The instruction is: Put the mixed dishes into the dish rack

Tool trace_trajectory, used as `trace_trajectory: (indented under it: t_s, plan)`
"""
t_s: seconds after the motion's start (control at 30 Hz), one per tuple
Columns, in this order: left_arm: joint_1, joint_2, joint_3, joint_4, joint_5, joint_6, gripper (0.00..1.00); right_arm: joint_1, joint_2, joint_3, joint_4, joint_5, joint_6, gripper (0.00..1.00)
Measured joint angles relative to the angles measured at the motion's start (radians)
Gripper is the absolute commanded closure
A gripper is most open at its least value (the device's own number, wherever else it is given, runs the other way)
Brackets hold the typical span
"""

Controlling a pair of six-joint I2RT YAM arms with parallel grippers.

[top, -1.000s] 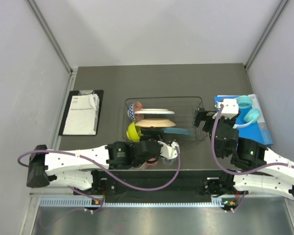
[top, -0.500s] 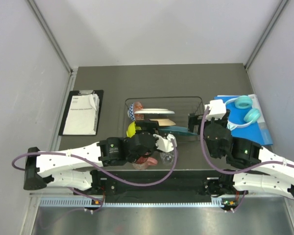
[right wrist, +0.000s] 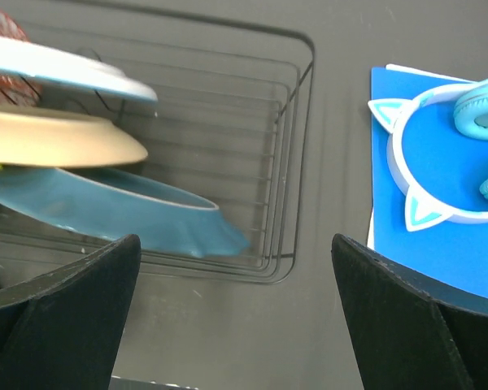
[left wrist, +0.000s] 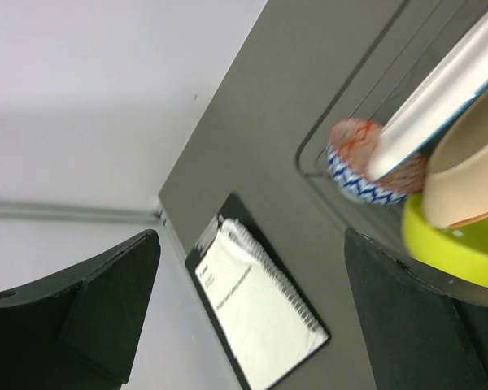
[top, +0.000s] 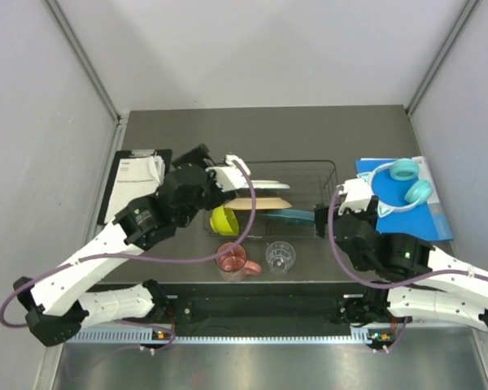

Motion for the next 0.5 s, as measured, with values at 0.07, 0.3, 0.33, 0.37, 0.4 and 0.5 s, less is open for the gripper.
trace_trajectory:
  t_s: [0.07, 0.3, 0.33, 0.37, 0.4, 0.5]
  plan:
    - [0.071, -0.013, 0.0, -0.021, 0.021, -0.005, 0.01, 0.0, 0.03, -0.005, -0.008, -0.01, 0.002, 0.0]
    - [0.216, -0.035, 0.0, -0.037, 0.095, -0.026, 0.01, 0.0, 0.23, 0.013, 0.01, -0.04, -0.073, 0.06]
    - [0.234, -0.037, -0.002, -0.037, 0.103, -0.028, 0.01, 0.0, 0.262, 0.019, 0.02, -0.045, -0.098, 0.06]
    - [0.252, -0.039, -0.005, -0.037, 0.111, -0.03, 0.01, 0.0, 0.281, 0.024, 0.027, -0.049, -0.118, 0.06]
    - [0.268, -0.042, -0.008, -0.037, 0.121, -0.032, 0.01, 0.0, 0.297, 0.03, 0.032, -0.056, -0.139, 0.06]
    - [0.304, -0.05, -0.017, -0.037, 0.135, -0.037, 0.01, 0.0, 0.312, 0.05, 0.05, -0.08, -0.191, 0.08]
